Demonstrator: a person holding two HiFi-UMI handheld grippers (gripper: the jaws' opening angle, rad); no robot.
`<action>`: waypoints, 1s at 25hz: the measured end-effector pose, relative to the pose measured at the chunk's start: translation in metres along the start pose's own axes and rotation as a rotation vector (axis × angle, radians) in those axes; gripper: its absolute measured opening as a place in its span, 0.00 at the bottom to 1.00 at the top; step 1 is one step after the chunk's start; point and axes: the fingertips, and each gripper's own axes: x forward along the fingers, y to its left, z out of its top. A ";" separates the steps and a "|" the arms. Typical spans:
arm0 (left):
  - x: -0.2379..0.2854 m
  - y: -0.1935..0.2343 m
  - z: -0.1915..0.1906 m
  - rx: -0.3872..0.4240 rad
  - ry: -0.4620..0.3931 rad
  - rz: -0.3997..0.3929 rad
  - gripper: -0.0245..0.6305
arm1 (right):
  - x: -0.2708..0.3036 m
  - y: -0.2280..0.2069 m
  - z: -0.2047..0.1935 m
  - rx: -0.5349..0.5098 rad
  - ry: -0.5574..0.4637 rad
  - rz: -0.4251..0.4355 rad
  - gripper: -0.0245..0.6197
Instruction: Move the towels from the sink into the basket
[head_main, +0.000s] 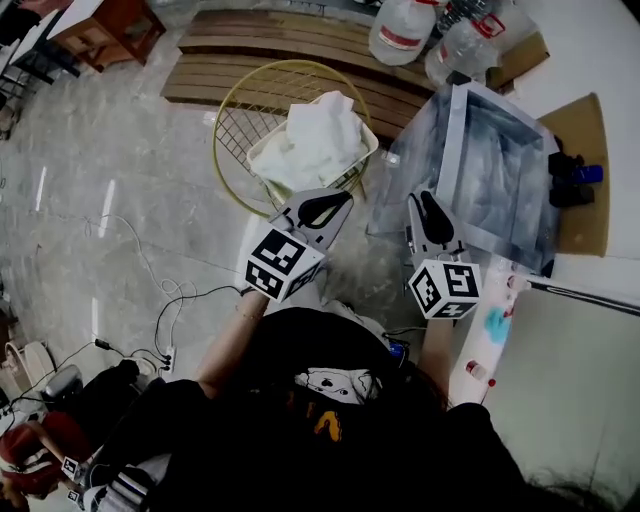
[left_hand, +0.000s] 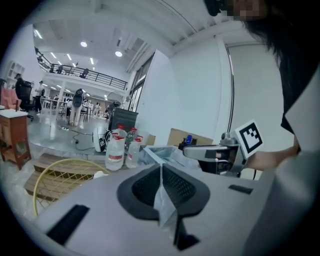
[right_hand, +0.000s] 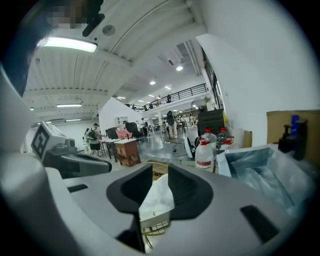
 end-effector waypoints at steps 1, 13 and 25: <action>0.001 -0.014 -0.001 0.004 -0.001 -0.004 0.07 | -0.017 -0.004 -0.003 0.008 -0.008 -0.011 0.18; -0.005 -0.159 -0.017 0.050 -0.011 -0.057 0.07 | -0.173 -0.040 -0.023 0.000 -0.085 -0.119 0.06; -0.013 -0.233 -0.040 0.108 0.020 -0.131 0.07 | -0.267 -0.072 -0.046 -0.060 -0.089 -0.271 0.05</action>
